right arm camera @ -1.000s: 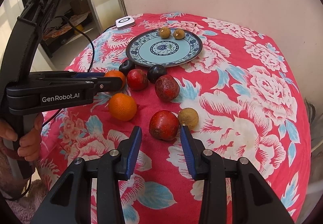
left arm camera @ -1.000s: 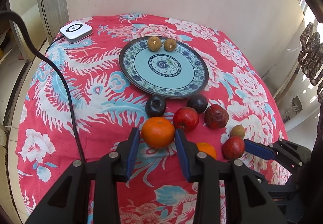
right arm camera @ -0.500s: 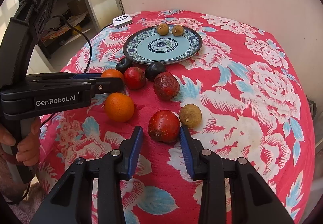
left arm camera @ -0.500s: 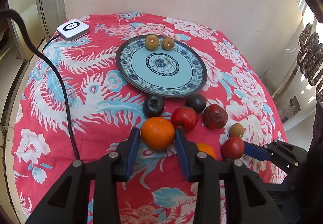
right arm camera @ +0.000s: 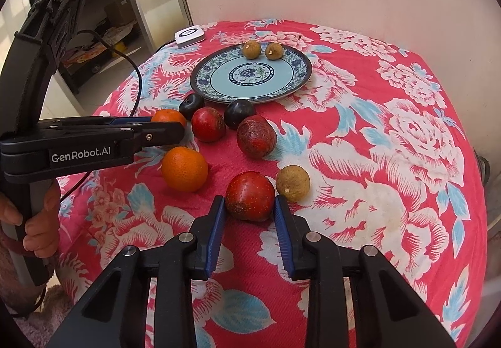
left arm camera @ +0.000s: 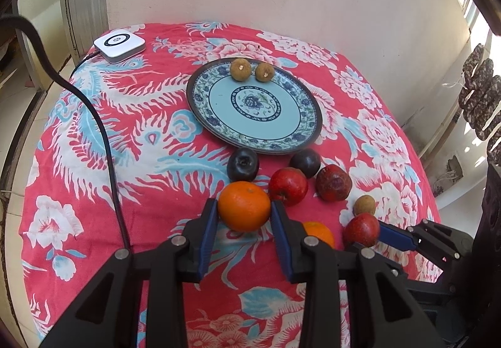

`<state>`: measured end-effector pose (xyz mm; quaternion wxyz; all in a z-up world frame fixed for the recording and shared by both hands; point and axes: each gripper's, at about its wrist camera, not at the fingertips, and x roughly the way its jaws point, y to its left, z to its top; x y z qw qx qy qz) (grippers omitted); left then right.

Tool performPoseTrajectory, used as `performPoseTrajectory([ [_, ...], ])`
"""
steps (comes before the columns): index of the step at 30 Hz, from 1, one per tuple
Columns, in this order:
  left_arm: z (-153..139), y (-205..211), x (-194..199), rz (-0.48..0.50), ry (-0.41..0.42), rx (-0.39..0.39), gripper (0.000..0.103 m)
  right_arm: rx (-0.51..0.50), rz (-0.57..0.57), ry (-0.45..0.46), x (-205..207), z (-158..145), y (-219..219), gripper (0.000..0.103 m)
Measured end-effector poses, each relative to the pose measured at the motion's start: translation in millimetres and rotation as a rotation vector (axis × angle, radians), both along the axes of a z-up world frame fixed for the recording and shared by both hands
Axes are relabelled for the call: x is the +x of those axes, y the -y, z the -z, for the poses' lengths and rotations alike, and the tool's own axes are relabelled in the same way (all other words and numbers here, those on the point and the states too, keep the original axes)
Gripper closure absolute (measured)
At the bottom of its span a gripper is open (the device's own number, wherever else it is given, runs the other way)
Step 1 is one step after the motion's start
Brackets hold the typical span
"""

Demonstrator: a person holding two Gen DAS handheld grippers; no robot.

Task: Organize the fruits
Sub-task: 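Grasp an orange with the left tool while the right tool grasps a red apple, then lift and carry the orange and red apple over the plate with both tools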

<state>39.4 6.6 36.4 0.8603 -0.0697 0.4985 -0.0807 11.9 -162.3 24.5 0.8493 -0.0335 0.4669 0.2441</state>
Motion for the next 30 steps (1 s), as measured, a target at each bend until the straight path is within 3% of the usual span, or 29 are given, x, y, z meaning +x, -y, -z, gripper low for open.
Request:
performPoseTrajectory([
  [14,-20.0,-2.8,0.7,-0.005,0.043,0.008,0.067,0.031,-0.03,0.056,-2.8,-23.4,-4.6,0.071],
  [30,-37.4,-8.1,26.6,0.002,0.08,0.023,0.067,-0.001,-0.048,0.137,30.0,-43.9,-9.8,0.071],
])
